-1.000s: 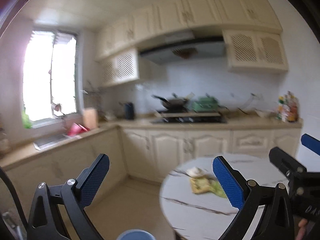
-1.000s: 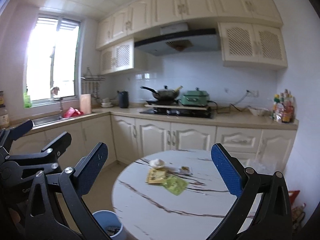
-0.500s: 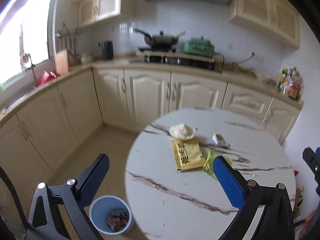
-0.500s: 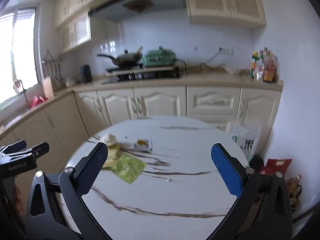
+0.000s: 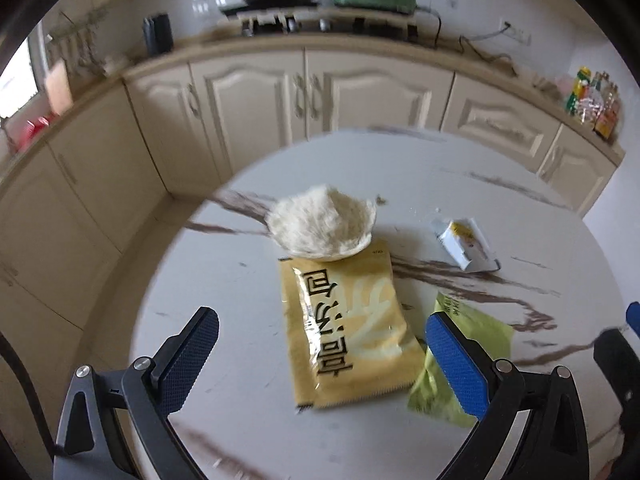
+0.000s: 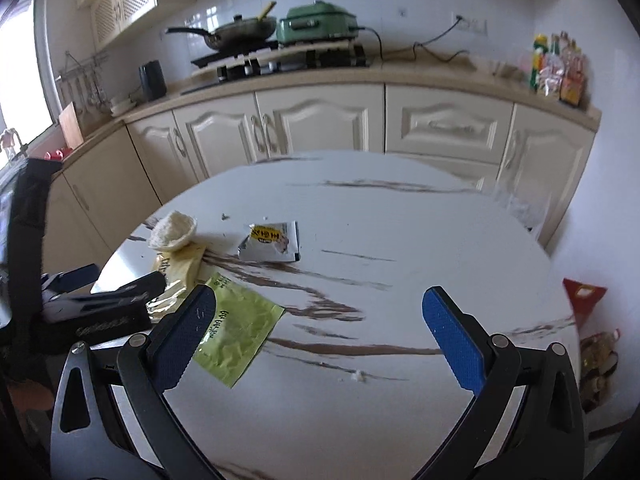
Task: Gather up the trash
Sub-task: 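Grasp the yellow bread bag with the left tool, then hold the yellow bag in the left tool while the right tool grasps the green packet, then carry both packets over the blue bin and open both tools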
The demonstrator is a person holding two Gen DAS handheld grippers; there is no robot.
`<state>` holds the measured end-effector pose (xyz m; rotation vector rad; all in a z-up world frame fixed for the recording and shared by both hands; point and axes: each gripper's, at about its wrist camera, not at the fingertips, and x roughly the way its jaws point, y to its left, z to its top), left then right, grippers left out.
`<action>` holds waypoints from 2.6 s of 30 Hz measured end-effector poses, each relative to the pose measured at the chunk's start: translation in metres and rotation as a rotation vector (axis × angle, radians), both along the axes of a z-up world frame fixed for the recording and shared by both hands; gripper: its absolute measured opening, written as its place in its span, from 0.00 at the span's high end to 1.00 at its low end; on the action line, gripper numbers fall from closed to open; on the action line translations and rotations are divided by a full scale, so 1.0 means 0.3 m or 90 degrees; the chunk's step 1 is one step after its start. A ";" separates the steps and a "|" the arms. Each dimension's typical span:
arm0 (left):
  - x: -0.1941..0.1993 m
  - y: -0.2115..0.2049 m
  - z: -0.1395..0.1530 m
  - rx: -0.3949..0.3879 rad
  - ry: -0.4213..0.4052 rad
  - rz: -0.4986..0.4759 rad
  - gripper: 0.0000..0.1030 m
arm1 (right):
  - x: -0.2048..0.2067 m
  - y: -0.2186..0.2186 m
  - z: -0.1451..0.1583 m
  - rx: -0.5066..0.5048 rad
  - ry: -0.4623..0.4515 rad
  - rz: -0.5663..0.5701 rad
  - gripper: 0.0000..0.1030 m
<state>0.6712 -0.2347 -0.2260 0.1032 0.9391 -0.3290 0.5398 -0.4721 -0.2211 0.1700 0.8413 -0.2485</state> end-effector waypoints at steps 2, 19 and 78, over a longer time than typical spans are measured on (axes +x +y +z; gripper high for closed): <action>0.067 -0.020 -0.053 -0.012 0.027 -0.001 0.01 | 0.013 -0.001 -0.027 0.002 0.010 0.001 0.00; 0.164 -0.014 -0.094 -0.003 -0.004 -0.036 0.44 | 0.073 0.048 -0.103 0.019 0.054 0.024 0.00; -0.592 1.171 0.190 -0.146 -0.072 0.080 0.52 | 0.052 0.894 0.059 -0.001 -0.013 0.349 0.93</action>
